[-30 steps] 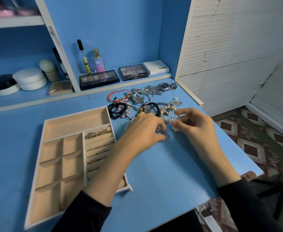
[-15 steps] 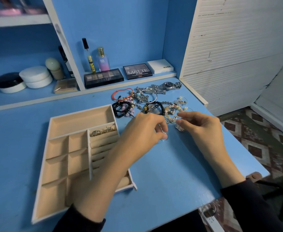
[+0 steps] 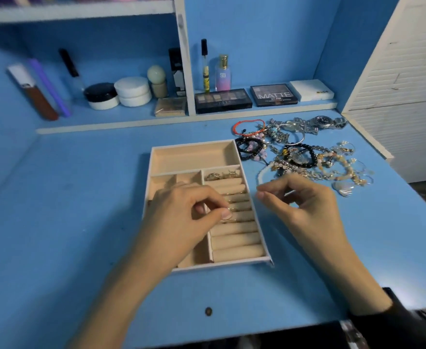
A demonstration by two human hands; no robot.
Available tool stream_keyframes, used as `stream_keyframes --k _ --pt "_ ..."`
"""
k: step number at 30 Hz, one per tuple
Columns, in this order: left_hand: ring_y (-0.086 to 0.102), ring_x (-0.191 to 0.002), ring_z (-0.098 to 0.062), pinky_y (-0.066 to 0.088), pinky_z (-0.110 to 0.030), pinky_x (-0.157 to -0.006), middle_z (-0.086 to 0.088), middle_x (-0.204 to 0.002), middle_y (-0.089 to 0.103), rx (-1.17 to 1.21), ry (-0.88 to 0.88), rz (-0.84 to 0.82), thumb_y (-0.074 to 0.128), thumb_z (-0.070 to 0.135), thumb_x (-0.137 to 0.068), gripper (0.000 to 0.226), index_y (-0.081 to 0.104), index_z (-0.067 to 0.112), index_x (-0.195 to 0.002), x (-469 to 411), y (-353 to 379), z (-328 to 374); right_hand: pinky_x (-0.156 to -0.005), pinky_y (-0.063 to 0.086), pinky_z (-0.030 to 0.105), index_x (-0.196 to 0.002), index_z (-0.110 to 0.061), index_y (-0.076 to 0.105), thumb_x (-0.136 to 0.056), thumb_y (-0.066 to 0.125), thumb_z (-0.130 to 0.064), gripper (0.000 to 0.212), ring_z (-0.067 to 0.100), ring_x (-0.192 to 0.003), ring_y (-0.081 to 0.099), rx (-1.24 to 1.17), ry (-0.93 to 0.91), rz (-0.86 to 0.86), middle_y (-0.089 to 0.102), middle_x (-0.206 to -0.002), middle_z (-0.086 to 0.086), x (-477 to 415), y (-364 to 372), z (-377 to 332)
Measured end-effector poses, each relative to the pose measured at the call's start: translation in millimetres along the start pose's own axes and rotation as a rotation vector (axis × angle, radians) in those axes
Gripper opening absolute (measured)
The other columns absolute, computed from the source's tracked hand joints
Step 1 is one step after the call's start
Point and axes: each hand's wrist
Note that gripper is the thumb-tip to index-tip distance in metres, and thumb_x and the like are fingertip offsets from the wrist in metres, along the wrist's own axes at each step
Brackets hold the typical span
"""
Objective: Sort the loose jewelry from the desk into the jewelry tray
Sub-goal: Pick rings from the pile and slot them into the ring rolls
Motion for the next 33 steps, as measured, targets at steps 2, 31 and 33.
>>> stream_keyframes --k 2,31,33 --pt "0.051 -0.065 0.0 0.033 -0.007 -0.056 0.018 -0.061 0.059 -0.035 0.023 0.028 0.077 0.026 -0.07 0.009 0.07 0.031 -0.073 5.7 -0.4 -4.1 -0.057 0.043 0.025 -0.071 -0.02 0.07 -0.072 0.069 -0.02 0.001 0.011 -0.061 0.053 0.024 -0.069 -0.032 0.065 -0.065 -0.002 3.8 12.2 -2.6" --pt "0.049 -0.084 -0.006 0.049 -0.036 -0.074 0.015 -0.08 0.063 -0.265 0.126 -0.194 0.065 0.02 -0.082 0.013 0.074 0.027 -0.087 12.9 -8.1 3.9 -0.058 0.039 0.024 -0.071 -0.016 0.069 -0.072 0.07 -0.013 0.003 0.013 -0.065 0.05 0.171 -0.278 -0.11 0.059 -0.064 -0.002 13.6 19.8 0.3" --pt "0.048 -0.086 -0.005 0.049 -0.036 -0.075 0.015 -0.082 0.063 -0.271 0.105 -0.199 0.063 0.021 -0.083 0.014 0.074 0.028 -0.088 12.3 -7.7 4.5 -0.059 0.038 0.021 -0.07 -0.015 0.068 -0.072 0.07 -0.013 0.004 0.012 -0.065 0.049 0.179 -0.288 -0.112 0.058 -0.063 -0.003 13.6 19.9 0.4"
Point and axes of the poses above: each hand's wrist, its own x-axis away from the middle knuckle, its own y-axis out of the palm, z = x × y
